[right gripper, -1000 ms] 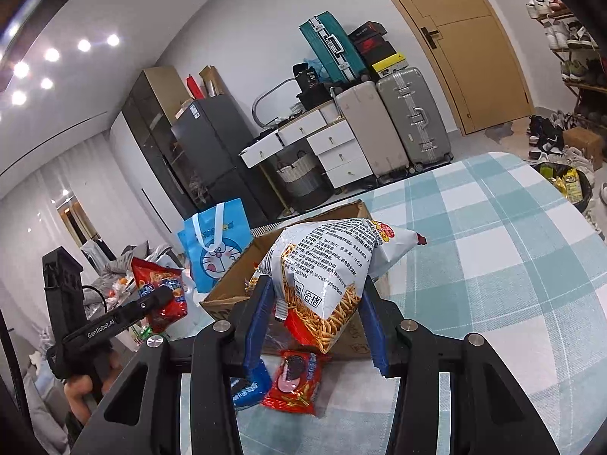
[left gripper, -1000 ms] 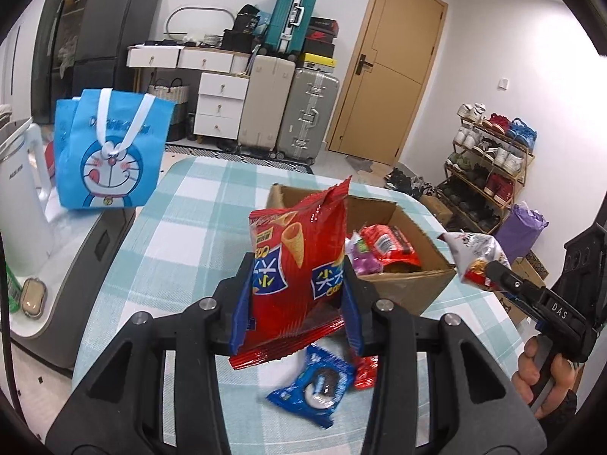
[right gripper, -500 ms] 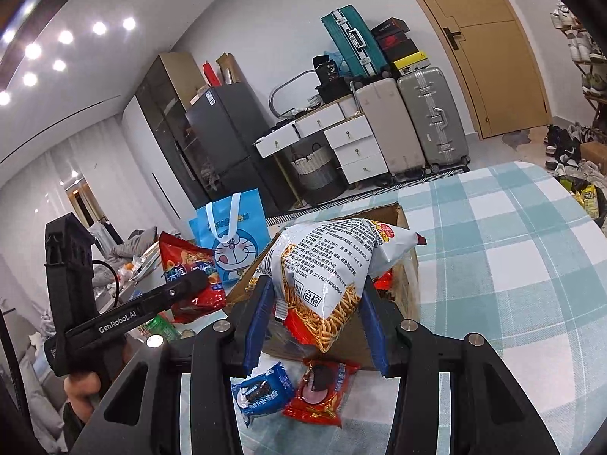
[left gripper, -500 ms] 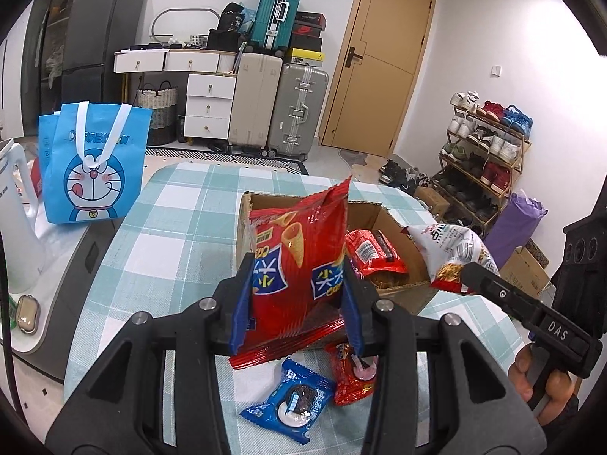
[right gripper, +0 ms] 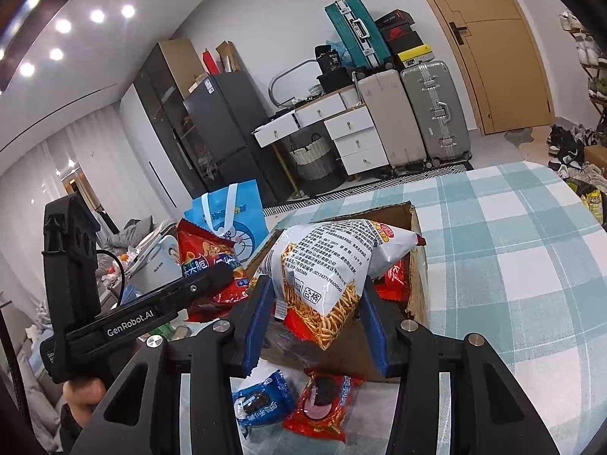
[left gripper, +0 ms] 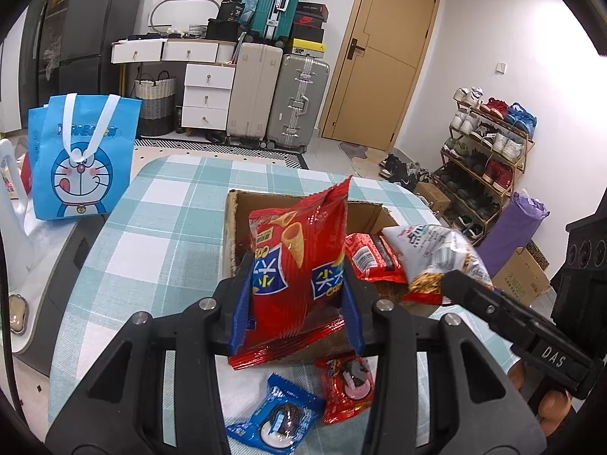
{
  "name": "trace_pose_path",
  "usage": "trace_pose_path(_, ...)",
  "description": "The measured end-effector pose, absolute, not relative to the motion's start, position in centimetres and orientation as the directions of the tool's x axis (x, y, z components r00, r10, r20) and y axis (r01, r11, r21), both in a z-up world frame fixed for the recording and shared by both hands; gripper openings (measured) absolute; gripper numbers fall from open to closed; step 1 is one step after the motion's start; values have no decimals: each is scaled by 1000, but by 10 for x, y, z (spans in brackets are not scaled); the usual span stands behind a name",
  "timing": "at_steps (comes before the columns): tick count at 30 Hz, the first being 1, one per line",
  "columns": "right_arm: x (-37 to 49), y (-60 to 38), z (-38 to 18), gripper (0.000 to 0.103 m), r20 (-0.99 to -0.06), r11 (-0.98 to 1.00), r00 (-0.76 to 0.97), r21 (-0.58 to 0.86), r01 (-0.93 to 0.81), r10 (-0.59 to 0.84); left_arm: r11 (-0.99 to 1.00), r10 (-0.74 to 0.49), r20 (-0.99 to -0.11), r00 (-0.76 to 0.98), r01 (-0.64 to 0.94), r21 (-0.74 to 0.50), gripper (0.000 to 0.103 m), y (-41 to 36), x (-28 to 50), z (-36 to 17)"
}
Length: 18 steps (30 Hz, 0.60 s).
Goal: Organize snacks
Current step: 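Lift both held bags and carry them over the SF box, then lower both bags into the box and open both grippers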
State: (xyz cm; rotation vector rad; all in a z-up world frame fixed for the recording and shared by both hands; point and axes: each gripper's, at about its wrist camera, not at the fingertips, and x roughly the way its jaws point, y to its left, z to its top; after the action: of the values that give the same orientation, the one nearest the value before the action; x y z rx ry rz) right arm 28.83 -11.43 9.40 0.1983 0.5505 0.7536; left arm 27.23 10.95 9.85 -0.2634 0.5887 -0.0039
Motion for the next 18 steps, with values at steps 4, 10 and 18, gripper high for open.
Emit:
trace_pose_path(4, 297, -106, 92, 46, -429, 738, 602, 347, -578, 673, 967, -77, -558, 826, -75, -244, 38, 105, 287, 94)
trace_pose_path(10, 308, -87, 82, 46, -490, 778, 614, 274, -566, 619, 969, -62, -594, 802, -94, -228, 38, 99, 311, 77)
trace_pose_path(18, 312, -72, 75, 46, -542, 800, 625, 162, -578, 562, 981, -19, -636, 772, -107, -160, 38, 91, 329, 51)
